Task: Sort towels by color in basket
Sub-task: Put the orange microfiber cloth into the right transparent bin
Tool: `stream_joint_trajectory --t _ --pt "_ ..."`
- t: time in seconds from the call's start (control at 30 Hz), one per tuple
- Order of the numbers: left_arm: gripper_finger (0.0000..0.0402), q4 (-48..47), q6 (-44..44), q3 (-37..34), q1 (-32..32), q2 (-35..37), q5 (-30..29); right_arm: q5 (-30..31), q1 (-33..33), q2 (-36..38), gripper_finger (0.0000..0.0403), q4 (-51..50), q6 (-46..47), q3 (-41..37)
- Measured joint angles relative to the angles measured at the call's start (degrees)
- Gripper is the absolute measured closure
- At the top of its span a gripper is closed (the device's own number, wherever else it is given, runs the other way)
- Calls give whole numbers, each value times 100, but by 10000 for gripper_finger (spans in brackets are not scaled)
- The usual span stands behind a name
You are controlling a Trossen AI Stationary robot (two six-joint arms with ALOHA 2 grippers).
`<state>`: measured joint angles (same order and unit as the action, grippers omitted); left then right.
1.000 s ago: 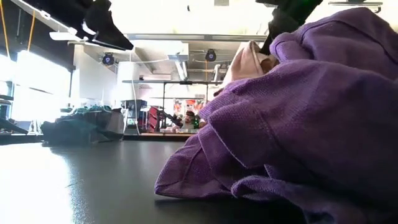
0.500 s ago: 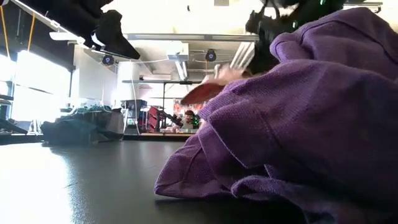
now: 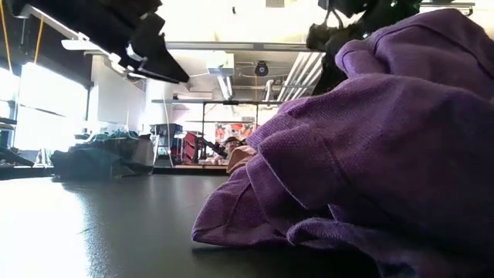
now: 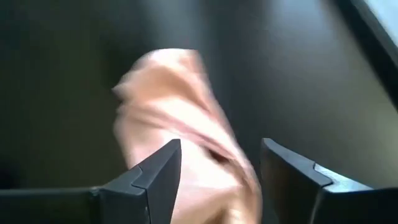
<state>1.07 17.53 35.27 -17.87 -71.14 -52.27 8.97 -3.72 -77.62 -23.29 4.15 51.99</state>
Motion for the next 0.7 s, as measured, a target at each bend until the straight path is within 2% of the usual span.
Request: stream_joint_trajectory --t 0.1,0.23,0.43,0.7 --pt "232 600 -181 0 256 -322 597 -264 325 3 197 -88 -575 -128" --pt "232 1602 -535 0 646 -927 1416 145 726 3 202 -87 -391 -477" --pt "232 2586 -371 15 1224 -1879 2816 961 1120 18 203 99 549 -1328" --pt "232 3351 -12 25 1600 -2649 3778 1640 1543 363 204 -223 1996 -1693"
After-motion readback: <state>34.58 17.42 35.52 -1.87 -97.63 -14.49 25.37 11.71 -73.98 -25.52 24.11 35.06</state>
